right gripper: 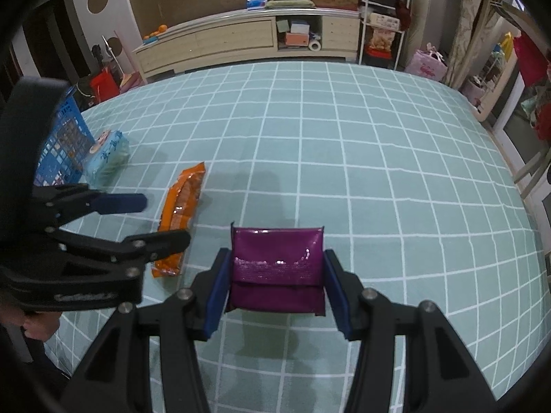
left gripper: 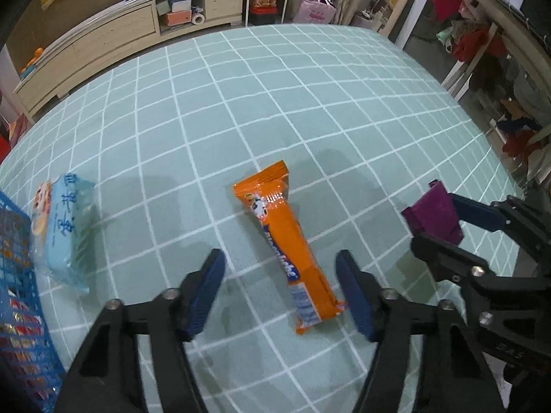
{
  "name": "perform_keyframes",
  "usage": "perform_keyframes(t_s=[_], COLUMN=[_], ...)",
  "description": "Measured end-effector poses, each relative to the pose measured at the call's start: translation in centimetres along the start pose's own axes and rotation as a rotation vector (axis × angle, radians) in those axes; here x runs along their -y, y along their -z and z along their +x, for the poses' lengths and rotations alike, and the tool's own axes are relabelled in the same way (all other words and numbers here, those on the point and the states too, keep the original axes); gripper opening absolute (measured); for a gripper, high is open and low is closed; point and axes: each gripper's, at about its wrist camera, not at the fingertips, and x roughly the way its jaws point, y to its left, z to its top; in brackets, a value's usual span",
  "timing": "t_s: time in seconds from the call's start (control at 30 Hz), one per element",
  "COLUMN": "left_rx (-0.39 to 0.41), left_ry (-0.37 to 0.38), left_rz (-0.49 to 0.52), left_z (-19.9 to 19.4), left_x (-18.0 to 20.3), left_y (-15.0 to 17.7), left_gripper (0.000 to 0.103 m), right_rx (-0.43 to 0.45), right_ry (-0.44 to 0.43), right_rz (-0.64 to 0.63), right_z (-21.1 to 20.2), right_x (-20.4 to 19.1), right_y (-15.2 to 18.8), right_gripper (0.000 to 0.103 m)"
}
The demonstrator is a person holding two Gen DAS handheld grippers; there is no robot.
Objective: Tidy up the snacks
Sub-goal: 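Close the left tool on the orange snack bar and lift it, then carry the purple pack and orange bar over the blue basket with both tools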
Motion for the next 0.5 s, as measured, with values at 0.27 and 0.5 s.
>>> perform_keyframes(t_s=[0.27, 0.5], left_rx=[-0.007, 0.037], left_ry=[0.021, 0.014], left_rz=[0.046, 0.060], left_z=[0.5, -2.3], left_x=[0.3, 0.1], left_y=[0.0, 1.7], left_gripper=[0.016, 0.014], right_rx=[-0.006, -0.008], right_ry=[-0.008, -0.019], right_rz=[0.024, 0.039], right_z=[0.1, -0.8], right_x=[-0.1, -1.2], right_y=[0.3, 0.5], right_gripper=[0.057, 0.057])
